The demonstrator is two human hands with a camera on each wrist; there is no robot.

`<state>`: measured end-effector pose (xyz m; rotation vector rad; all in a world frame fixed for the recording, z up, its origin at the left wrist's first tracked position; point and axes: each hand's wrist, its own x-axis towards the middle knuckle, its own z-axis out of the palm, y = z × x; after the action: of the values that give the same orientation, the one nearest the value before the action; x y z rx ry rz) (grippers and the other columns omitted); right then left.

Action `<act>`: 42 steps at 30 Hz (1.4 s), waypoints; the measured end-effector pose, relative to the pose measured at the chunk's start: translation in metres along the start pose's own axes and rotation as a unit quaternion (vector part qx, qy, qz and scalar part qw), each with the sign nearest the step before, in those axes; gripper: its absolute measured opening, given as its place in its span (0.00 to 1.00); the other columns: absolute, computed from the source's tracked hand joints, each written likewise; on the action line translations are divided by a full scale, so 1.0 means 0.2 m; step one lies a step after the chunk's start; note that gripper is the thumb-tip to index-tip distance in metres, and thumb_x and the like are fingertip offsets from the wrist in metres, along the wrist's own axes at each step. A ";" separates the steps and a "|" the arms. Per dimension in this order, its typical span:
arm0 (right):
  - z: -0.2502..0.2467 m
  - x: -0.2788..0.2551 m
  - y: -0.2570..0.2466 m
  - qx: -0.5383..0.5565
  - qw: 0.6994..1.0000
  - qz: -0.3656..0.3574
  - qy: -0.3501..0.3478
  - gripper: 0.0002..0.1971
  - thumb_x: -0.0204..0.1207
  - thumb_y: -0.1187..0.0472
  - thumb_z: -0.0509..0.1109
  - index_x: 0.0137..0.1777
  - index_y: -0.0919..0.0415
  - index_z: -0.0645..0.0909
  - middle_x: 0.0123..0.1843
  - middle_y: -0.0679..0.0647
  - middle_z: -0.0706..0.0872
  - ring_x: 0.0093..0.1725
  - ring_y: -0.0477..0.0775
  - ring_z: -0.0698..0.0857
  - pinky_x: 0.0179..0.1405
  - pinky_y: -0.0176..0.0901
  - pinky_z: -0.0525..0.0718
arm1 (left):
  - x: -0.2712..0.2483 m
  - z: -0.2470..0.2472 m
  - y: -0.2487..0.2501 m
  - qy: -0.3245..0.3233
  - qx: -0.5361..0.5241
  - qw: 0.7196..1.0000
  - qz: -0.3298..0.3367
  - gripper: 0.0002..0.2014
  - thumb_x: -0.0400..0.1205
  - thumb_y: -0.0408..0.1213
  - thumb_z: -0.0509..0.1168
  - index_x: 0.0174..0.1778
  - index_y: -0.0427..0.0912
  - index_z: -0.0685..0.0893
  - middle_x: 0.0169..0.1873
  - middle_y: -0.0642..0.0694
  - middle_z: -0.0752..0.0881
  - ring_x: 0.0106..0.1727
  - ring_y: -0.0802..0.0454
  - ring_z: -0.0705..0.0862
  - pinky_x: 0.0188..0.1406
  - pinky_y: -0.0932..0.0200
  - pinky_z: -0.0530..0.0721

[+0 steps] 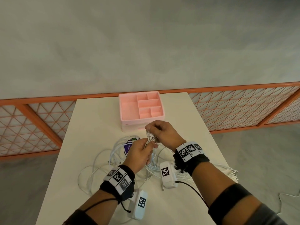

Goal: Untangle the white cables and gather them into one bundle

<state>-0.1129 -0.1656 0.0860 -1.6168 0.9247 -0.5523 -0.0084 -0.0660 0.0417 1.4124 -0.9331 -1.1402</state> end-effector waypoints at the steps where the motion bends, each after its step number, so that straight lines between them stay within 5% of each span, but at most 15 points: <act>1: 0.00 0.00 -0.01 -0.002 1.000 0.006 0.002 0.12 0.83 0.55 0.69 0.52 0.65 0.86 0.34 0.47 0.86 0.31 0.48 0.80 0.35 0.43 0.81 | -0.01 0.00 0.00 0.000 0.002 1.000 0.004 0.15 0.90 0.34 0.59 0.40 0.36 0.84 0.17 0.52 0.71 0.17 0.52 0.68 0.23 0.57 0.69; 4: 0.00 -0.01 -0.03 0.015 1.000 0.011 -0.022 0.15 0.82 0.52 0.69 0.54 0.64 0.87 0.46 0.61 0.90 0.31 0.53 0.81 0.31 0.41 0.80 | -0.01 0.01 0.02 -0.002 -0.001 1.000 0.005 0.15 0.89 0.35 0.60 0.39 0.34 0.84 0.16 0.52 0.71 0.16 0.53 0.69 0.23 0.56 0.71; 8: 0.03 -0.04 -0.04 0.022 0.999 -0.009 -0.031 0.11 0.82 0.55 0.69 0.52 0.62 0.86 0.41 0.62 0.88 0.24 0.59 0.78 0.24 0.43 0.78 | 0.00 0.00 0.04 -0.007 -0.025 1.000 0.002 0.16 0.87 0.33 0.64 0.33 0.35 0.85 0.17 0.45 0.73 0.17 0.51 0.70 0.29 0.50 0.81; 12: 0.06 -0.05 -0.06 -0.077 0.996 -0.040 -0.001 0.04 0.80 0.59 0.69 0.46 0.59 0.82 0.34 0.55 0.85 0.27 0.46 0.81 0.27 0.40 0.80 | 0.00 0.00 0.03 -0.013 -0.036 0.999 -0.013 0.23 0.87 0.28 0.63 0.24 0.46 0.83 0.18 0.44 0.75 0.18 0.52 0.70 0.31 0.50 0.83; 17: 0.09 -0.04 -0.02 -0.094 0.993 -0.049 0.059 0.02 0.77 0.65 0.65 0.43 0.59 0.79 0.36 0.52 0.85 0.34 0.51 0.83 0.36 0.44 0.83 | 0.01 -0.01 0.02 -0.033 -0.009 0.999 -0.005 0.17 0.89 0.30 0.60 0.32 0.37 0.75 0.19 0.48 0.74 0.19 0.55 0.71 0.28 0.55 0.82; 23: 0.10 -0.04 -0.05 -0.139 0.989 -0.029 0.044 0.15 0.75 0.72 0.59 0.45 0.61 0.88 0.36 0.52 0.88 0.38 0.52 0.87 0.42 0.43 0.86 | -0.01 -0.05 0.02 -0.100 0.055 0.993 0.023 0.05 0.81 0.32 0.67 0.39 0.39 0.79 0.22 0.52 0.80 0.25 0.54 0.79 0.34 0.54 0.85; 27: 0.09 -0.04 -0.05 -0.148 0.985 -0.011 0.092 0.15 0.76 0.71 0.58 0.40 0.62 0.87 0.34 0.46 0.83 0.34 0.43 0.81 0.35 0.35 0.77 | 0.01 -0.05 0.05 -0.107 0.125 0.985 0.041 0.02 0.82 0.28 0.69 0.46 0.34 0.83 0.32 0.38 0.88 0.32 0.50 0.86 0.36 0.57 0.84; 29: 0.10 -0.03 -0.04 -0.181 0.979 -0.006 0.098 0.14 0.76 0.69 0.59 0.40 0.63 0.86 0.38 0.49 0.85 0.37 0.44 0.82 0.36 0.34 0.77 | 0.01 -0.05 0.06 -0.103 0.176 0.978 0.046 0.04 0.83 0.29 0.68 0.42 0.37 0.83 0.31 0.37 0.88 0.32 0.52 0.86 0.37 0.57 0.83; 32: 0.12 -0.04 -0.01 -0.251 0.963 -0.009 0.100 0.12 0.76 0.66 0.59 0.38 0.66 0.83 0.40 0.57 0.89 0.40 0.56 0.85 0.40 0.47 0.84 | -0.01 -0.04 0.06 -0.115 0.221 0.968 0.034 0.14 0.85 0.28 0.60 0.32 0.42 0.79 0.25 0.48 0.84 0.29 0.54 0.83 0.40 0.53 0.83; 37: 0.14 -0.06 -0.02 -0.340 0.936 -0.058 0.068 0.12 0.78 0.64 0.59 0.40 0.67 0.82 0.41 0.60 0.88 0.41 0.59 0.84 0.42 0.52 0.83 | -0.02 0.00 0.05 -0.121 0.224 0.967 0.014 0.17 0.77 0.25 0.57 0.23 0.42 0.79 0.24 0.40 0.84 0.30 0.50 0.82 0.41 0.46 0.84; 40: 0.11 -0.04 -0.04 -0.252 0.967 -0.022 0.034 0.12 0.78 0.62 0.62 0.44 0.65 0.87 0.40 0.56 0.90 0.42 0.56 0.86 0.45 0.50 0.85 | -0.02 0.00 0.05 -0.109 0.155 0.982 -0.006 0.11 0.73 0.32 0.58 0.23 0.43 0.78 0.20 0.41 0.79 0.27 0.47 0.82 0.36 0.44 0.83; 42: 0.08 -0.05 -0.06 -0.029 0.998 0.039 0.031 0.13 0.78 0.57 0.66 0.50 0.63 0.89 0.39 0.50 0.89 0.39 0.50 0.85 0.39 0.43 0.84 | -0.02 0.00 0.05 -0.075 0.072 0.994 -0.024 0.12 0.83 0.34 0.61 0.32 0.42 0.78 0.21 0.48 0.74 0.22 0.53 0.78 0.33 0.48 0.83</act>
<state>-0.1039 -0.1481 0.0948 -1.6157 1.0542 -0.5277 -0.0082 -0.0631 0.0514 1.4864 -1.1123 -1.2497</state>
